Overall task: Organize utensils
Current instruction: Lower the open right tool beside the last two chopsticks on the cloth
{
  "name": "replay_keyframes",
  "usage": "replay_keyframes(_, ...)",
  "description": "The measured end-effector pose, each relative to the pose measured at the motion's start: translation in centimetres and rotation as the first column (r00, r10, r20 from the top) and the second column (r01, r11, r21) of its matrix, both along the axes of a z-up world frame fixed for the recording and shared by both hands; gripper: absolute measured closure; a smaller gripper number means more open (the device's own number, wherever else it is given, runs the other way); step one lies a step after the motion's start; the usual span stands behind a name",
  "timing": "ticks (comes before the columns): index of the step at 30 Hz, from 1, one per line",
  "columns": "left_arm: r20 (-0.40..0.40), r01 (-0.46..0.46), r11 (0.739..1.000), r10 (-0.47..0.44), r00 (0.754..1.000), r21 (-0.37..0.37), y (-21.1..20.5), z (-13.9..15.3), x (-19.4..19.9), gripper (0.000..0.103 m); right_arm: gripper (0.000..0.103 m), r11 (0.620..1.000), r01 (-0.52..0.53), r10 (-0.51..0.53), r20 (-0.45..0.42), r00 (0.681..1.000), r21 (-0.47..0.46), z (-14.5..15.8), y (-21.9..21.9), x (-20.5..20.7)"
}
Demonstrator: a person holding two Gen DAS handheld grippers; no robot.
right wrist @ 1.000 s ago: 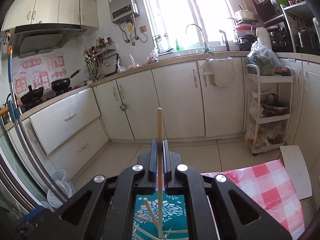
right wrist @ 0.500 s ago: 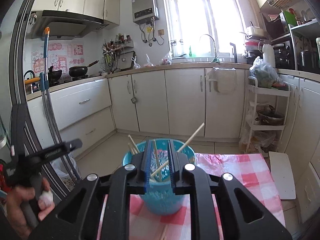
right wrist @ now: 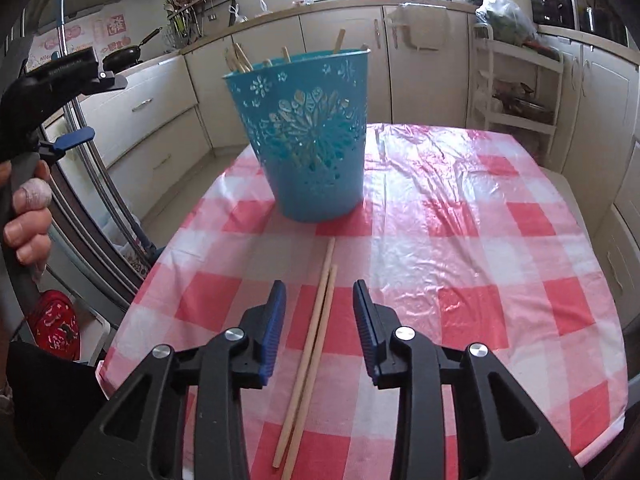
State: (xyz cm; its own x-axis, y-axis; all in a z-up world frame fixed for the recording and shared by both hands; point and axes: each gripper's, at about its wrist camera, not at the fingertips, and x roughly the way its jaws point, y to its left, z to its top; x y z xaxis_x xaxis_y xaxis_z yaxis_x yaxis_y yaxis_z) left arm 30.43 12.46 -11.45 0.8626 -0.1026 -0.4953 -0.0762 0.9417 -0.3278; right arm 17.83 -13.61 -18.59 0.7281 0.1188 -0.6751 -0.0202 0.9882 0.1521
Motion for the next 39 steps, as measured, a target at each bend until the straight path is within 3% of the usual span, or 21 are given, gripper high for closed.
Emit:
replay_keyframes(13, -0.025, 0.018, 1.000, -0.018, 1.000, 0.006, -0.2, -0.5, 0.3, 0.026, 0.062, 1.000, 0.024, -0.024, -0.043, 0.999, 0.013, -1.8, 0.0, -0.4)
replay_keyframes(39, -0.044, 0.020, 1.000, -0.019, 0.999, 0.018, -0.5, -1.1, 0.3, 0.025, 0.059, 0.999, 0.038, -0.037, -0.048, 0.998, 0.010, -1.7, -0.3, -0.7)
